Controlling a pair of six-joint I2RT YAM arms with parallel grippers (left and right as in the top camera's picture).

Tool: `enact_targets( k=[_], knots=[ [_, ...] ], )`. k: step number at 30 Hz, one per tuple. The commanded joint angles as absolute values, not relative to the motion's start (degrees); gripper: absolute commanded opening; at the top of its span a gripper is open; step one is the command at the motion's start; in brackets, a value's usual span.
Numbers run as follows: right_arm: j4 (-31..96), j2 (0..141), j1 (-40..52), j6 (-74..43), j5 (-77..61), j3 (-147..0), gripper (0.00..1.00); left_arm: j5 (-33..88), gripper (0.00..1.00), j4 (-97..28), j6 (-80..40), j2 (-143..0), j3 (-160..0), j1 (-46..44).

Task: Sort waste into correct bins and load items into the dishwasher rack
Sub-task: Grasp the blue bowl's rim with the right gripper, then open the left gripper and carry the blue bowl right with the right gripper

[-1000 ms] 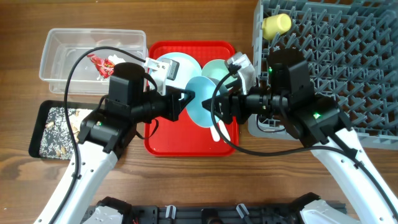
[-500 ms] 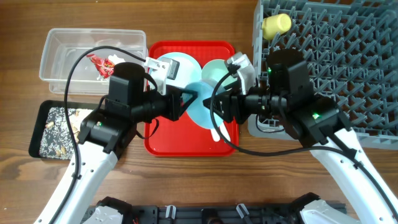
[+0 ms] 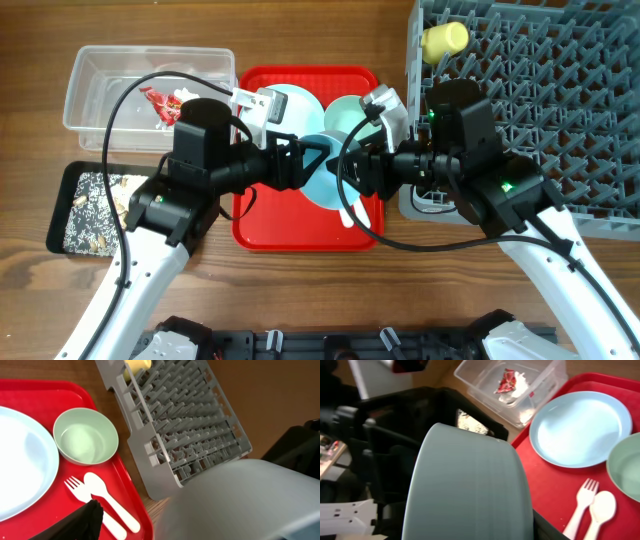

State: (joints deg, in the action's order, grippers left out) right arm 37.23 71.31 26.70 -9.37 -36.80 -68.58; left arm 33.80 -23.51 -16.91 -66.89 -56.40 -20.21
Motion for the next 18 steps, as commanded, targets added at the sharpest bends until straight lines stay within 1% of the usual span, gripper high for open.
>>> enact_targets(
  k=[1,5,14,18],
  knots=[
    [37.08,71.79,26.92,-9.69,-29.78,-68.51,0.41,34.26,0.77,-21.98,-17.02,-65.04,-56.16,-20.34],
    [36.99,71.79,26.92,-11.11,-23.24,-68.53,0.40,33.95,0.80,-20.75,-16.99,-62.28,-56.16,-20.16],
    [37.21,71.72,26.92,-14.00,-3.09,-69.60,0.41,34.00,0.81,-22.83,-16.97,-56.93,-56.16,-15.44],
    [39.68,71.64,26.92,-14.13,11.73,-71.81,0.41,34.00,0.81,-24.60,-16.95,-56.36,-56.16,-14.22]
  ],
)
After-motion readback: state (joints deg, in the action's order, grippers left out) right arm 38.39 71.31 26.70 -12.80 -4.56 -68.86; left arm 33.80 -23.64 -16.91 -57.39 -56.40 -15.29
